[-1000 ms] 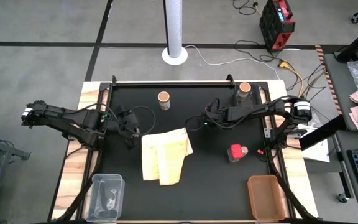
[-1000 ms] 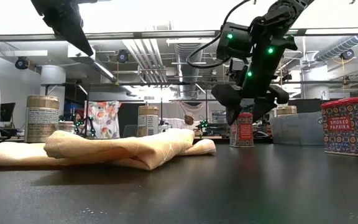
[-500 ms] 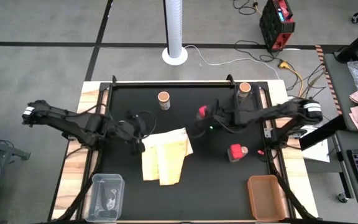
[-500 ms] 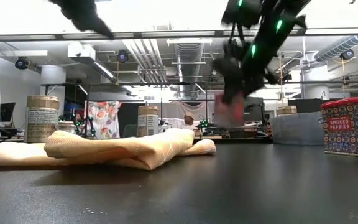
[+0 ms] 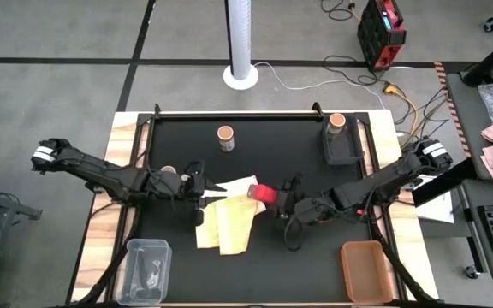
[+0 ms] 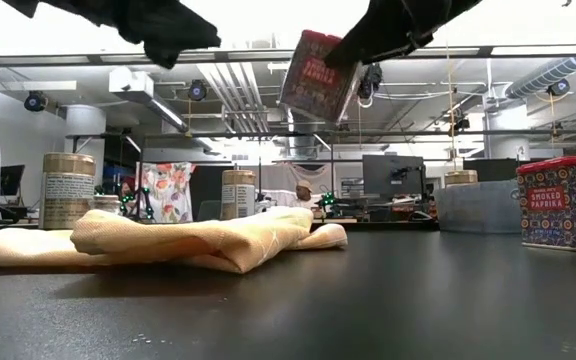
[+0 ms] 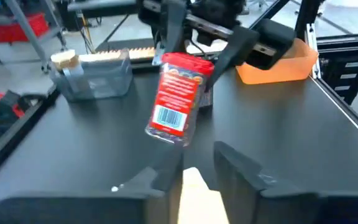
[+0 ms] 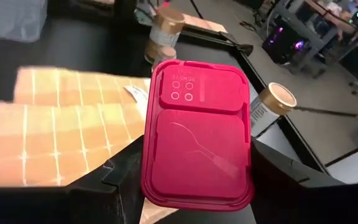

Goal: Sort spices by type
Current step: Put the top red spice can into the transparent bin

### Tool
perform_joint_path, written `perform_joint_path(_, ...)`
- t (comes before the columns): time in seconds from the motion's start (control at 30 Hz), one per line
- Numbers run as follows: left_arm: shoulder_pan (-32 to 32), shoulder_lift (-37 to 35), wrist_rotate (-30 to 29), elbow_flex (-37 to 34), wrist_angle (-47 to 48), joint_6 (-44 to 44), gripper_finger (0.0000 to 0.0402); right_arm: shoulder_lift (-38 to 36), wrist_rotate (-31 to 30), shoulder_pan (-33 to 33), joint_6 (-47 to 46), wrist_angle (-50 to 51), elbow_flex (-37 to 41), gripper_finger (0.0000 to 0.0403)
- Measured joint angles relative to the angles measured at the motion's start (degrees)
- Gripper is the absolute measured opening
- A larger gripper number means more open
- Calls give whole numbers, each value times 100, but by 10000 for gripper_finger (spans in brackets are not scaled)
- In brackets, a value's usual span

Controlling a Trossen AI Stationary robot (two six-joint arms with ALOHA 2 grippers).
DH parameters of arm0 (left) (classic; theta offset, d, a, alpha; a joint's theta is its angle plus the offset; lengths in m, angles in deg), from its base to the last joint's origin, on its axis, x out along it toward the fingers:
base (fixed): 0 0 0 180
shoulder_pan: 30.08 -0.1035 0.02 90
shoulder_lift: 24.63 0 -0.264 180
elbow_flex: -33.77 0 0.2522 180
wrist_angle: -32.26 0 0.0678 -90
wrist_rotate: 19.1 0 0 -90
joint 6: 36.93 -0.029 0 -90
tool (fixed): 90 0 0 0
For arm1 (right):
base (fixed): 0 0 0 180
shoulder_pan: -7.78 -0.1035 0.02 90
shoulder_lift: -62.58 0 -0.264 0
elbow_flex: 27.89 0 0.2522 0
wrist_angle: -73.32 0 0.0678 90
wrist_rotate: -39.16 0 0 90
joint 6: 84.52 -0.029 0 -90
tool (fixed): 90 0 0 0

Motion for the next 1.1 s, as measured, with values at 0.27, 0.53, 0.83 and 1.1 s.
perform_joint_path(0.27, 1, 538, -134, -182, -927, 137, 219, 651, 183, 0, 427, -284, -336, 206)
perform_joint_path(0.53, -1, 1136, -217, -58, -1011, 154, 272, 883, 555, -24, 672, -248, -677, 206)
perform_joint_path(0.83, 3, 1449, -203, 36, -1062, 159, 270, 897, 822, -27, 871, -183, -732, 206)
perform_joint_path(1.1, 14, 1576, 50, 33, -1086, 352, 270, 897, 891, -14, 1114, -226, -732, 206)
